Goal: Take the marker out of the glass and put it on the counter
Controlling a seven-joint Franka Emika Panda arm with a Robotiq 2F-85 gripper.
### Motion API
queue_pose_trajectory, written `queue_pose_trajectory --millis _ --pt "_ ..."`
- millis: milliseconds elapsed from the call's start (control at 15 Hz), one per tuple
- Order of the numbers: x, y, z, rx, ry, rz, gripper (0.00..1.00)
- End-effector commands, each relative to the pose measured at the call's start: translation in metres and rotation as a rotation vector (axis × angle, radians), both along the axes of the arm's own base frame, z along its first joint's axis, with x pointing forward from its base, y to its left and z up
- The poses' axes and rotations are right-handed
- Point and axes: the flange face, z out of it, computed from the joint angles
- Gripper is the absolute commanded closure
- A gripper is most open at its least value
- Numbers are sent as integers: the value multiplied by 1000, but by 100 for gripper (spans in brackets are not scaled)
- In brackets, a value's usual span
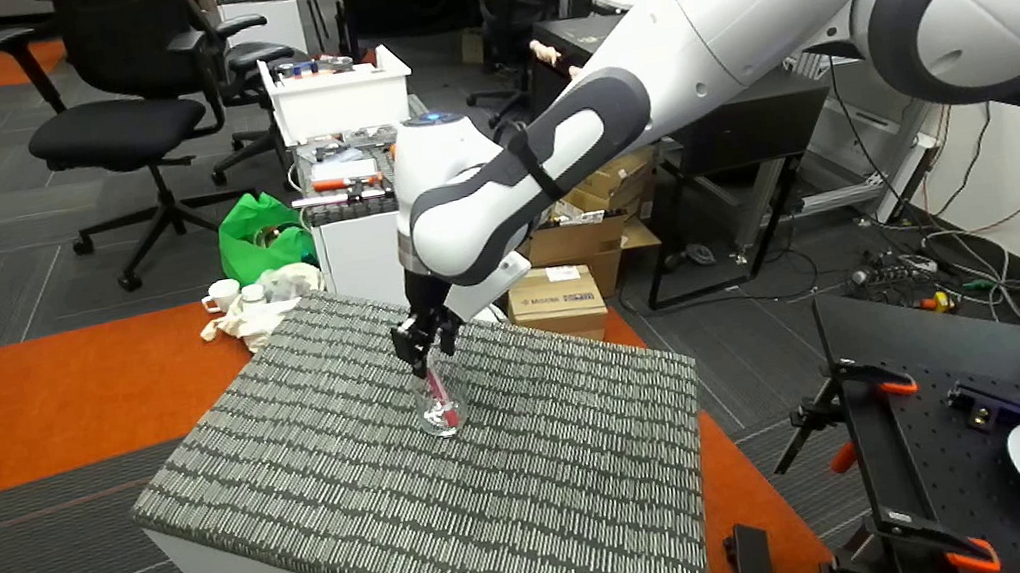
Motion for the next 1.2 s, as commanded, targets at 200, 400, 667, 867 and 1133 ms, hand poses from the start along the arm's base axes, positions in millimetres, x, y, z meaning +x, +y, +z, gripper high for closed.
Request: queue_pose_trajectory --millis 200,400,667,867,1133 --pt "12 1 -13 -51 5 -4 38" --pt "13 2 -21 -69 5 4 37" --pt "15 2 -24 -88 -5 11 62" --pt "17 1 -21 -97 -12 14 72" --pt "19 3 -20 -98 -18 20 67"
